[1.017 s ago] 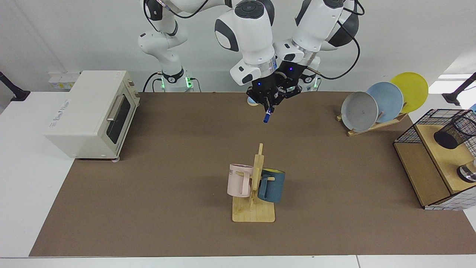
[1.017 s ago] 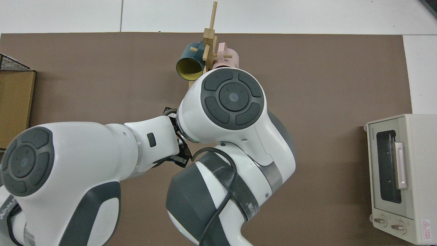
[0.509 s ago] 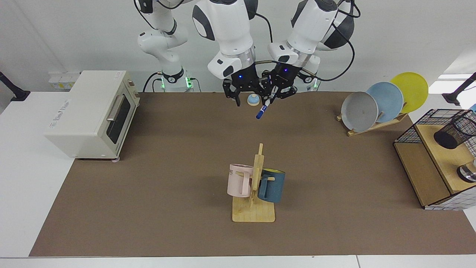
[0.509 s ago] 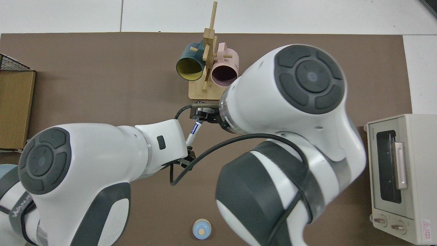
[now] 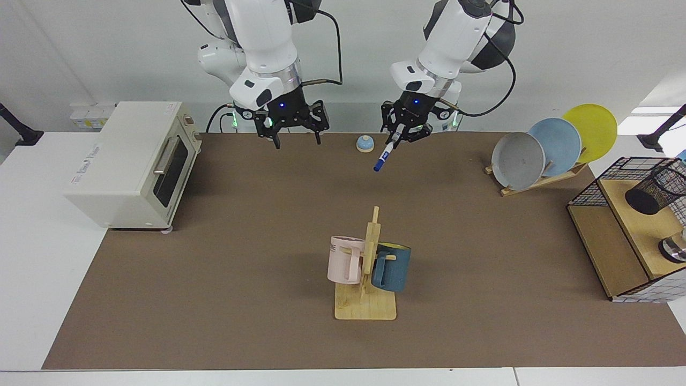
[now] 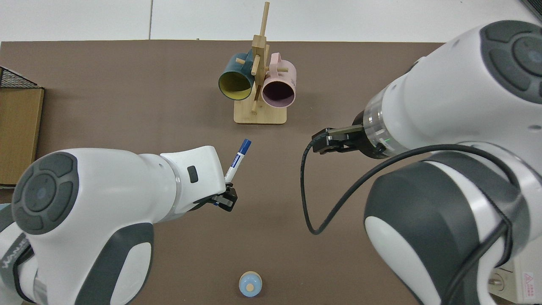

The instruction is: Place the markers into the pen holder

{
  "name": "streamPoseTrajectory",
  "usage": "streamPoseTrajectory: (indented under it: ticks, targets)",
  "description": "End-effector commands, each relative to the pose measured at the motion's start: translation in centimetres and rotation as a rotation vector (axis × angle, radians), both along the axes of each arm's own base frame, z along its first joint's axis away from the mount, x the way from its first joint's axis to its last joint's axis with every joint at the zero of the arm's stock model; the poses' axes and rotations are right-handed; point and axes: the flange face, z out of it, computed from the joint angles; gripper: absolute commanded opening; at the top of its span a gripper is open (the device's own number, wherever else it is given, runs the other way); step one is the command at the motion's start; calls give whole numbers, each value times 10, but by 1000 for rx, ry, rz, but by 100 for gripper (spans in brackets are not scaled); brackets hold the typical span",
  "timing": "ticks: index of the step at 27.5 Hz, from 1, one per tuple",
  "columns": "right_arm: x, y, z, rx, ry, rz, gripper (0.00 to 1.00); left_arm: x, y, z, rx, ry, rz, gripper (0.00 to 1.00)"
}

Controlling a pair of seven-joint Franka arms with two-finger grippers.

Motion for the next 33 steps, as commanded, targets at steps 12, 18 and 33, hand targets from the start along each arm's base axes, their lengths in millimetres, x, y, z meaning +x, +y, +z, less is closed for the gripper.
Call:
streamPoseTrajectory:
  ticks: [12,18,33]
  targets:
    - [-17,-78,15,-155,24,107,99,-1,38,18,224,13,-38,0]
    - [-29,-96,24,-167,59,113,99,2,54,21,267,7,-20,0]
    - [-37,-134,22,-150,88,48,99,16,107,57,445,9,-35,0]
